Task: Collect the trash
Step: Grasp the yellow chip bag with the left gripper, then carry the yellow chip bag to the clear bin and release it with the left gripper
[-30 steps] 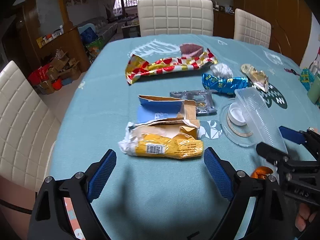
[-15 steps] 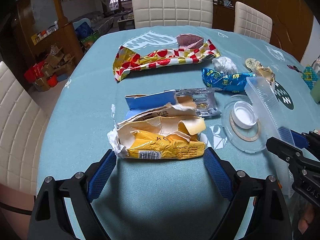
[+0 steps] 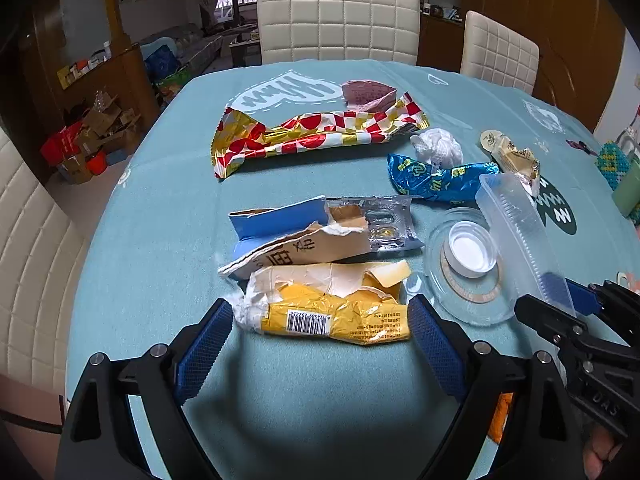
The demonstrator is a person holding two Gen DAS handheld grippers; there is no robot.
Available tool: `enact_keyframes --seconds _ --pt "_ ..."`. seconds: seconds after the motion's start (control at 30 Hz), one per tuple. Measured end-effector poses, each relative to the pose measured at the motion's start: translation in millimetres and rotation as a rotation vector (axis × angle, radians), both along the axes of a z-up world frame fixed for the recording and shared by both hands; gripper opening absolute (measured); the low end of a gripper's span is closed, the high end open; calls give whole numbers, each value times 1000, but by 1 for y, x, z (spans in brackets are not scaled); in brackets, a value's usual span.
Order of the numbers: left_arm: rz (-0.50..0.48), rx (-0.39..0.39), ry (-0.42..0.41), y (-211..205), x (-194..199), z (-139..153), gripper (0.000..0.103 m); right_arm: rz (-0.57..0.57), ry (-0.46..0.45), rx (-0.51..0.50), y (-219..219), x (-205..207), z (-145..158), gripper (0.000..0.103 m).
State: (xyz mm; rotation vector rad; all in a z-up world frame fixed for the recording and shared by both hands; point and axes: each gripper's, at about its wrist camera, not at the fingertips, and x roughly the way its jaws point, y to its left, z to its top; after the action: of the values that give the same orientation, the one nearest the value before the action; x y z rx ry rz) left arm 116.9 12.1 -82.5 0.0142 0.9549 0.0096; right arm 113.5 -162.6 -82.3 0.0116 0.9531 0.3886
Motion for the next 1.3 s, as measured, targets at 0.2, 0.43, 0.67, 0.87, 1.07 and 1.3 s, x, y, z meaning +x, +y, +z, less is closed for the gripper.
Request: enact_keyframes --seconds 0.2,0.43,0.67,0.87,1.07,1.3 --pt "-6 22 -14 -5 6 -3 87 3 3 5 0 0 0 45" --pt "-30 -15 -24 -2 8 -6 74 9 -3 4 0 1 -2 45" --pt "-18 -44 -47 5 4 1 53 16 -8 -2 3 -2 -1 44" --pt "-23 -20 -94 3 -8 15 36 15 -10 -6 3 -3 2 44" --pt "2 -23 -100 14 -18 23 12 17 -36 -6 4 -10 11 44" --pt "-13 -17 -142 16 -38 34 8 22 -68 -5 5 -21 22 44"
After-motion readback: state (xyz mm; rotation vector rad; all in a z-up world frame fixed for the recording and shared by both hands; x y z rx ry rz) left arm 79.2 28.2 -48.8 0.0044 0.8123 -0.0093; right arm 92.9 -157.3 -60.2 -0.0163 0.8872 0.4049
